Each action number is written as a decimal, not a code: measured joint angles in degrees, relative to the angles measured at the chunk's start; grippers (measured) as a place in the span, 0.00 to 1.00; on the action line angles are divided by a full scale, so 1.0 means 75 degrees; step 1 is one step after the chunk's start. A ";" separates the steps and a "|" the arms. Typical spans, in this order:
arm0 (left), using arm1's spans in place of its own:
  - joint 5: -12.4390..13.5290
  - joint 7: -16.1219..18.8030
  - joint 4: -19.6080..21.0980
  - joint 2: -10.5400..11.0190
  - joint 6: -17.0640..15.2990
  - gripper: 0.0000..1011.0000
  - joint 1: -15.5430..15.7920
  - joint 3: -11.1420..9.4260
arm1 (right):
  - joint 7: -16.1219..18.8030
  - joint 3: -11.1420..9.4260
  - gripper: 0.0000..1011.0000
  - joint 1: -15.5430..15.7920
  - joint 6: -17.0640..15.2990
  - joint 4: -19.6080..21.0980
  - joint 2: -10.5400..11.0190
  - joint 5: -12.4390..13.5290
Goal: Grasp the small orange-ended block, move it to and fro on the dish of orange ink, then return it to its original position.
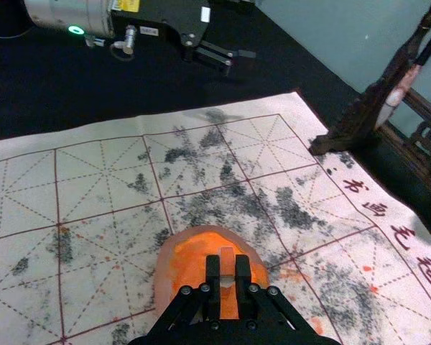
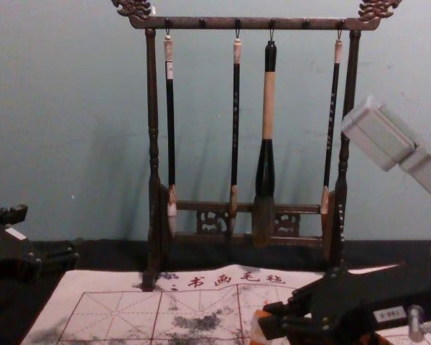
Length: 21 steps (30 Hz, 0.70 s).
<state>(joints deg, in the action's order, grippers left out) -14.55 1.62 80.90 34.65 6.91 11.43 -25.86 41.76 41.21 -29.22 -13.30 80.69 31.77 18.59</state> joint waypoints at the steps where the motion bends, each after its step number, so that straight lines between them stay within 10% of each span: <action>1: 0.0000 0.0000 0.0000 0.0000 0.0000 0.99 0.0000 0.0000 | -0.0012 -0.0007 0.09 0.0000 -0.0011 0.0003 0.0005 -0.0002; 21: 0.0000 0.0000 0.0000 0.0000 0.0000 0.99 0.0000 0.0000 | 0.0033 -0.0151 0.09 0.0305 -0.0132 0.0609 0.0460 0.0112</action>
<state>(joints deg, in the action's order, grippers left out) -14.55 1.62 80.90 34.65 6.91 11.43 -25.86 42.02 40.08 -26.93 -14.29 85.25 35.22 19.43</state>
